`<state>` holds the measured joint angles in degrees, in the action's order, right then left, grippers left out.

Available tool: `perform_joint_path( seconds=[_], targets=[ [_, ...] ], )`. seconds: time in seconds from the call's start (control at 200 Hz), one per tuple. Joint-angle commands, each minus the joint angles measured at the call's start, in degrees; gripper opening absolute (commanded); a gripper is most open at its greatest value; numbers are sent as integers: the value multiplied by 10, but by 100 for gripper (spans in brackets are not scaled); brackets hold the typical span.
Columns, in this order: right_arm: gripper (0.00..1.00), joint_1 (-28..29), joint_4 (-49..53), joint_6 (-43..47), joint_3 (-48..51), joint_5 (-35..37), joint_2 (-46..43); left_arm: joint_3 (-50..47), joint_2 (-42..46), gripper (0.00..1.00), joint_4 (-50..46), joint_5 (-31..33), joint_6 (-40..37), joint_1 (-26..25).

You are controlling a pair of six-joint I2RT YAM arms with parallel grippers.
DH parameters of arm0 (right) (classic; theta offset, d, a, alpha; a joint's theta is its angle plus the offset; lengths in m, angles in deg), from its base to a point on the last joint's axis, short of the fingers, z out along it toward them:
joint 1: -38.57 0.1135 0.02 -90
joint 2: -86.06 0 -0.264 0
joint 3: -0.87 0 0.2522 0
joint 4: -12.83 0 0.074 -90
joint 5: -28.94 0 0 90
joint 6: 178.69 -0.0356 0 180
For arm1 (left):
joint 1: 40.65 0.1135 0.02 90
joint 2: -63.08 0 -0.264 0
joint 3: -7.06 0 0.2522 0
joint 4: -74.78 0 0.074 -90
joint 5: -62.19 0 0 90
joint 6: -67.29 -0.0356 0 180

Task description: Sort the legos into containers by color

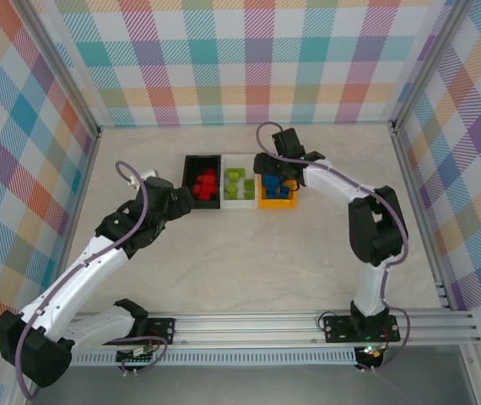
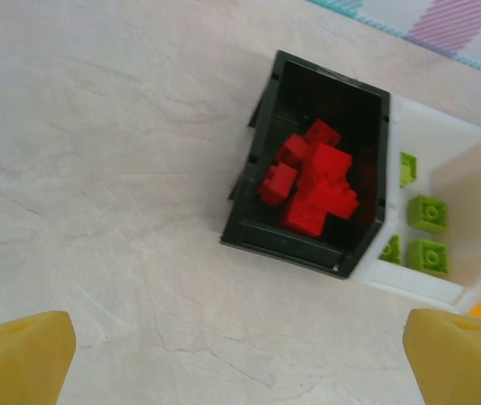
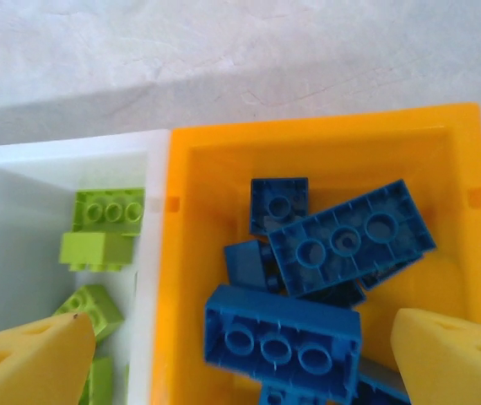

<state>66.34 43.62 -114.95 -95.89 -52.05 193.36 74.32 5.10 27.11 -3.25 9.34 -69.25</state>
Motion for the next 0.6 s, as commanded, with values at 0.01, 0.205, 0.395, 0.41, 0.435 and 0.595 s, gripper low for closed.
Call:
perform_joint_path(
  seconds=[0.01,0.205,0.395,0.41,0.435,0.595],
  targets=[
    [94,0,-90,-3,68,7,-123,-23,26,100,52,88,-20,15],
    [100,0,-160,-24,187,82,-234,-93,8,100,256,74,-151,65],
    [100,0,-174,-50,257,135,-291,-134,-102,100,375,0,-238,156],
    [100,0,-169,-49,257,139,-293,-139,-106,100,388,0,-247,160],
    [100,0,-162,-51,258,147,-298,-156,-111,100,409,2,-259,167],
    [100,-10,-171,-29,285,152,-328,-229,-158,100,540,-21,-290,220]
  ],
)
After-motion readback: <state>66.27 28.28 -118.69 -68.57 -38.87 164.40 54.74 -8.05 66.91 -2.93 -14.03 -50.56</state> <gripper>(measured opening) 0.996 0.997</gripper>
